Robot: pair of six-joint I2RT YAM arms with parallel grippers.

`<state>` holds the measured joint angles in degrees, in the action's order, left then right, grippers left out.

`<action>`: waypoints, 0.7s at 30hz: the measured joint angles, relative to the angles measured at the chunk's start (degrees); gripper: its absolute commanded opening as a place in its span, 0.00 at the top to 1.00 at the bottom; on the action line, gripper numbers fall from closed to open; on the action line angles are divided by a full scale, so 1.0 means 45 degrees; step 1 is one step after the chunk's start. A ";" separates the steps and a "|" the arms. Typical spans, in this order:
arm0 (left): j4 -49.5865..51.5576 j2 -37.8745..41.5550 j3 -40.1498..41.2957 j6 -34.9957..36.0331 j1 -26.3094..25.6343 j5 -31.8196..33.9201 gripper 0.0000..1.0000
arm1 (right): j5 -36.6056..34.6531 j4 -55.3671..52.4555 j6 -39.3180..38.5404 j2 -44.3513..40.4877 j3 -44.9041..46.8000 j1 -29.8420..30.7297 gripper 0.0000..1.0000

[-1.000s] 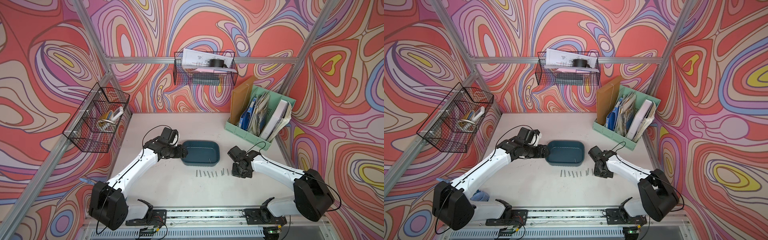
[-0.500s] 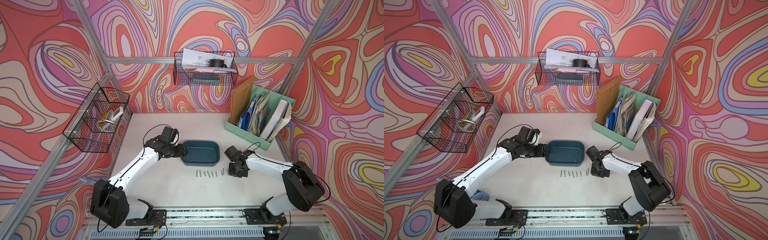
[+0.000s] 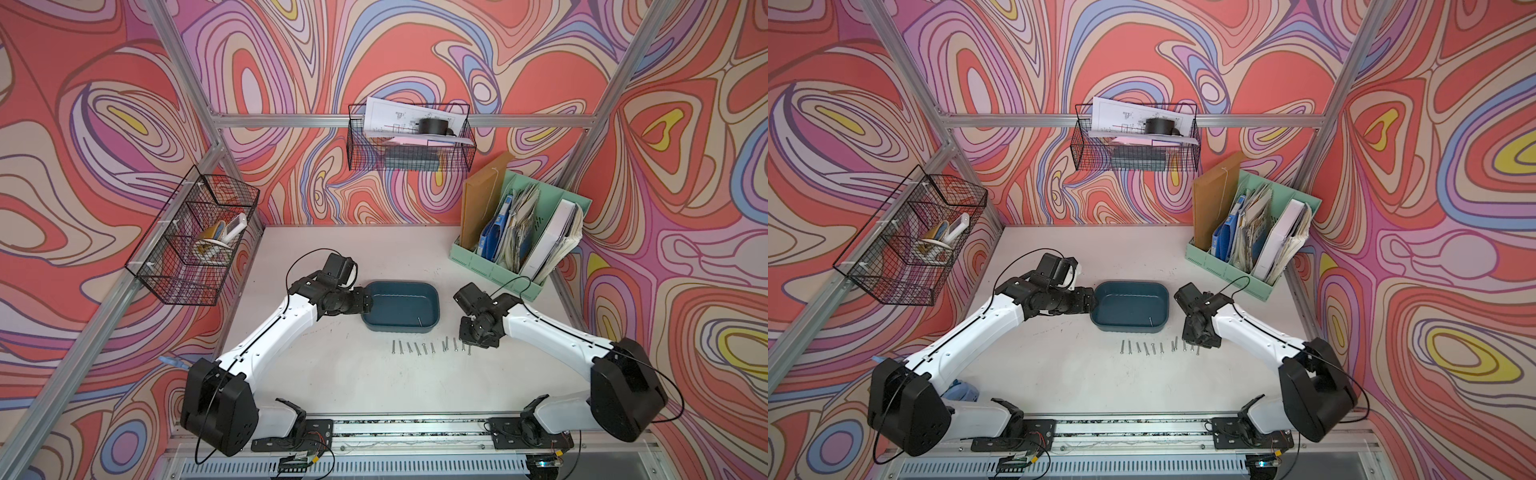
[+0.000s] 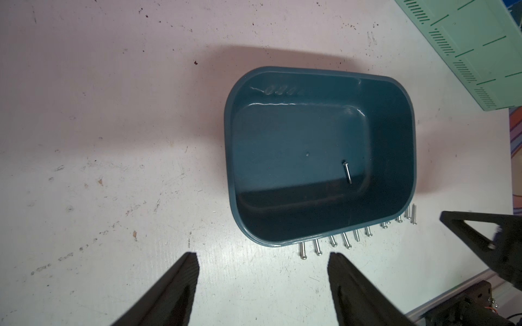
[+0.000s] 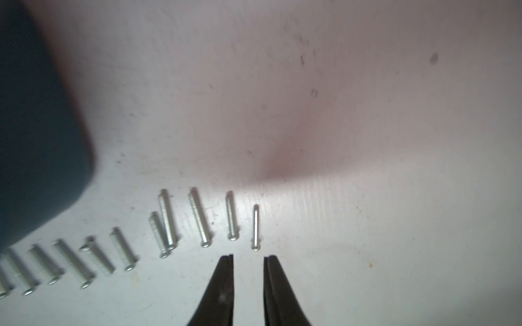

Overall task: Take out the screws from the storage box
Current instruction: Place the screw at the center of the board, then pick up the screw from the storage box.

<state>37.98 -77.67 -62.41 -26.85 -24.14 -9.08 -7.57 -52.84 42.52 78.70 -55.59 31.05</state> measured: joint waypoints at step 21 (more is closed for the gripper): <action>0.0738 -0.0209 -0.0112 0.0151 0.1214 0.0646 0.22 | 0.1171 -0.1710 -0.5372 0.8422 -0.9170 0.2161 0.77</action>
<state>41.30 -78.61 -62.92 -26.17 -18.68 -6.17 -2.31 -60.53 18.35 116.60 -96.86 40.77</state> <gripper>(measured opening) 0.782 0.232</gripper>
